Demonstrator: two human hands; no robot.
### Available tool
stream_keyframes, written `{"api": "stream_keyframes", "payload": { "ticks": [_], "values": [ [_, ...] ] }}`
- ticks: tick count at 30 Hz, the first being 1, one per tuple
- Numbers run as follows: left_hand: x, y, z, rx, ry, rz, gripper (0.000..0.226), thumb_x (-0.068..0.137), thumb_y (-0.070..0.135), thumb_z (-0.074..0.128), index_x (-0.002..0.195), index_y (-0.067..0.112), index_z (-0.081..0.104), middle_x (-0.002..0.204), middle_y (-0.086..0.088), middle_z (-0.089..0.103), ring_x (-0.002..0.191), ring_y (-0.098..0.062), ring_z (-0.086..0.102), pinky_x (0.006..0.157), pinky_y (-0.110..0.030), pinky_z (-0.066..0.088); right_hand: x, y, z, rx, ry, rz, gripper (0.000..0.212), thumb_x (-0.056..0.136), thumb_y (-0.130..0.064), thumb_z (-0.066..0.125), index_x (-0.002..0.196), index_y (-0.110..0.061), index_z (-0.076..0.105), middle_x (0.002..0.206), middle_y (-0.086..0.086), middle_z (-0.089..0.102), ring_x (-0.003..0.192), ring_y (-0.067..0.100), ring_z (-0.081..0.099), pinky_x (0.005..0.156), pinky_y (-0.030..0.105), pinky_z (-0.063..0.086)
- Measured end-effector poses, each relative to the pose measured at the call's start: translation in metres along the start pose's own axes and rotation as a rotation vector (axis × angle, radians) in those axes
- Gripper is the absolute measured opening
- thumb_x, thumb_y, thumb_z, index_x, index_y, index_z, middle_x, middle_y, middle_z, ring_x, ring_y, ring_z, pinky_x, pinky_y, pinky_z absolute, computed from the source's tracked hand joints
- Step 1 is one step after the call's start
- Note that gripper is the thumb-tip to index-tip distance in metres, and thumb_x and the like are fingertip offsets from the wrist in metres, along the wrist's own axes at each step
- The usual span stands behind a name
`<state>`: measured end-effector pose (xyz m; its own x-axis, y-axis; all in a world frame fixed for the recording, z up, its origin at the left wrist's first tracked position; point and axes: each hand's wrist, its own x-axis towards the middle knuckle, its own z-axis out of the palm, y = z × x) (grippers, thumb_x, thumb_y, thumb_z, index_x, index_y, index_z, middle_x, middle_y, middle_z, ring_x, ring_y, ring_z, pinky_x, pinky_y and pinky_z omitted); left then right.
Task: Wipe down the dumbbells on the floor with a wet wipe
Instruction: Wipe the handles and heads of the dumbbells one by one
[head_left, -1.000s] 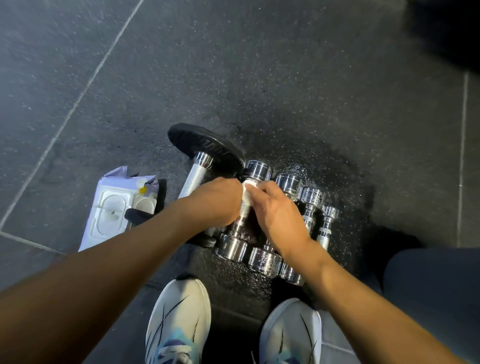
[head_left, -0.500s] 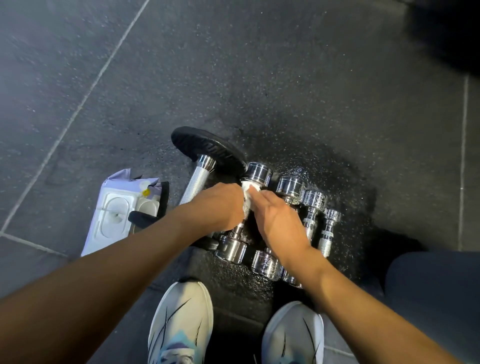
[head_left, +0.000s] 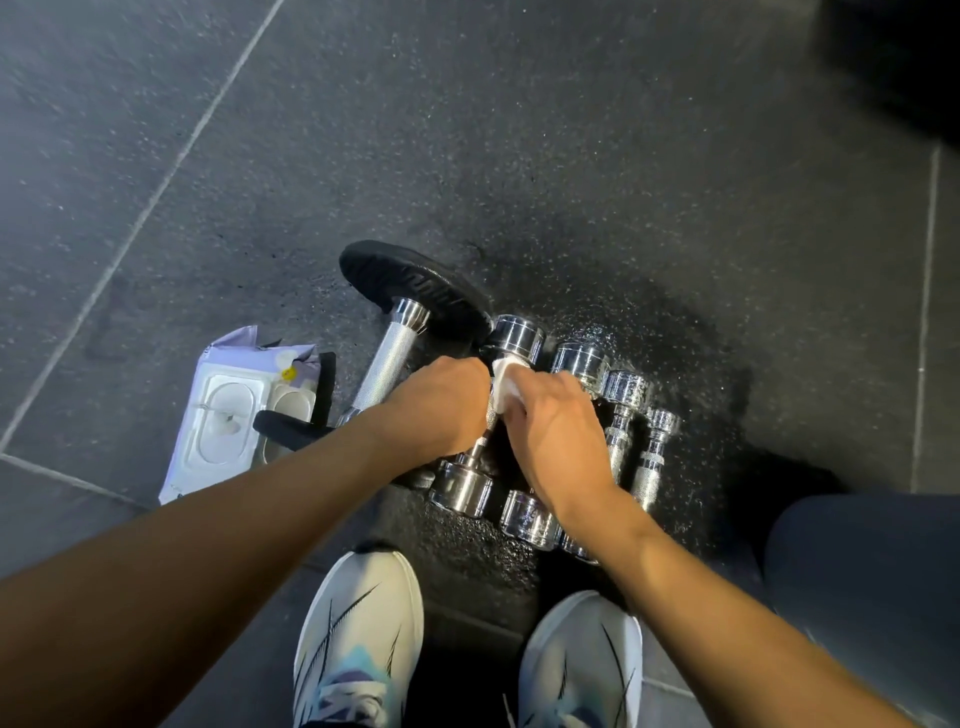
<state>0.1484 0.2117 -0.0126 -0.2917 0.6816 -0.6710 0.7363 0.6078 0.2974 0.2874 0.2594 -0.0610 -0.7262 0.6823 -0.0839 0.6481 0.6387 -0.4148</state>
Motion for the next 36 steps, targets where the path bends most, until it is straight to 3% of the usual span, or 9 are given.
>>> {"api": "stream_keyframes", "payload": {
  "ticks": [4,7,12,16,21,25,30,34,36],
  "values": [
    [0.006,-0.004,-0.001,0.021,-0.025,-0.034,0.009,0.095,0.017,0.059,0.090,0.011,0.055,0.076,-0.001,0.050,0.075,-0.020,0.055,0.068,-0.032,0.045,0.001,0.004,0.000,-0.012,-0.128,-0.083,0.032,0.103,-0.017,0.057,0.134,-0.018,0.066,0.102,0.000,0.071,0.093,0.020,0.057,0.089,0.036,0.052],
    [0.008,-0.004,-0.009,0.008,-0.078,-0.117,0.006,0.091,0.009,0.065,0.086,0.007,0.063,0.076,-0.003,0.060,0.076,-0.022,0.066,0.067,-0.032,0.053,-0.007,-0.001,-0.008,0.005,-0.191,-0.128,0.034,0.103,-0.024,0.055,0.136,-0.023,0.064,0.108,-0.002,0.072,0.096,0.019,0.058,0.090,0.039,0.051],
    [0.012,-0.006,-0.011,0.005,-0.049,-0.087,0.022,0.093,0.009,0.054,0.072,0.015,0.054,0.076,-0.005,0.059,0.073,-0.021,0.059,0.072,-0.033,0.049,-0.019,-0.012,-0.015,-0.010,-0.426,-0.133,0.037,0.106,-0.031,0.043,0.140,-0.036,0.056,0.132,-0.014,0.064,0.114,0.015,0.047,0.102,0.039,0.034],
    [0.014,-0.008,-0.005,-0.013,-0.039,-0.051,0.012,0.095,0.027,0.061,0.088,0.017,0.063,0.078,0.000,0.060,0.072,-0.018,0.059,0.071,-0.033,0.049,-0.023,-0.010,-0.025,0.025,-0.531,-0.175,0.037,0.105,-0.030,0.045,0.140,-0.037,0.056,0.117,-0.016,0.060,0.112,0.012,0.042,0.106,0.040,0.032],
    [0.017,-0.009,-0.003,0.069,-0.037,-0.030,0.028,0.094,0.026,0.063,0.071,0.019,0.049,0.071,0.001,0.052,0.064,-0.015,0.049,0.070,-0.033,0.044,-0.041,-0.010,-0.034,-0.006,-0.472,-0.225,0.037,0.105,-0.035,0.044,0.139,-0.031,0.056,0.111,-0.011,0.060,0.106,0.014,0.047,0.102,0.038,0.039],
    [0.021,-0.009,-0.005,0.069,-0.003,-0.034,0.029,0.094,0.025,0.063,0.073,0.014,0.046,0.066,0.004,0.043,0.063,-0.016,0.044,0.069,-0.031,0.041,-0.058,-0.020,-0.034,-0.069,-0.392,-0.215,0.045,0.101,-0.041,0.030,0.129,-0.026,0.062,0.109,-0.007,0.068,0.099,0.016,0.052,0.092,0.038,0.045],
    [0.021,-0.016,-0.001,0.080,0.026,0.006,0.029,0.091,0.029,0.066,0.073,0.018,0.047,0.071,0.005,0.050,0.077,-0.020,0.049,0.070,-0.030,0.041,-0.070,-0.038,-0.025,-0.183,-0.273,-0.255,0.044,0.094,-0.039,0.035,0.117,-0.022,0.068,0.092,-0.005,0.068,0.091,0.022,0.053,0.078,0.041,0.043],
    [0.017,-0.017,0.000,0.024,0.051,0.021,0.021,0.092,0.032,0.063,0.104,0.015,0.060,0.096,-0.001,0.058,0.091,-0.022,0.054,0.077,-0.031,0.044,-0.062,-0.041,-0.009,-0.297,-0.216,-0.344,0.047,0.095,-0.038,0.040,0.125,-0.018,0.070,0.105,0.001,0.060,0.098,0.027,0.048,0.079,0.043,0.034],
    [0.016,-0.014,-0.002,-0.009,0.054,0.032,0.021,0.093,0.034,0.061,0.105,0.016,0.060,0.097,-0.002,0.058,0.091,-0.022,0.054,0.078,-0.032,0.043,-0.055,-0.041,-0.005,-0.323,-0.215,-0.360,0.042,0.098,-0.038,0.047,0.127,-0.019,0.070,0.108,0.003,0.056,0.101,0.029,0.045,0.081,0.045,0.034]
  ]
}}
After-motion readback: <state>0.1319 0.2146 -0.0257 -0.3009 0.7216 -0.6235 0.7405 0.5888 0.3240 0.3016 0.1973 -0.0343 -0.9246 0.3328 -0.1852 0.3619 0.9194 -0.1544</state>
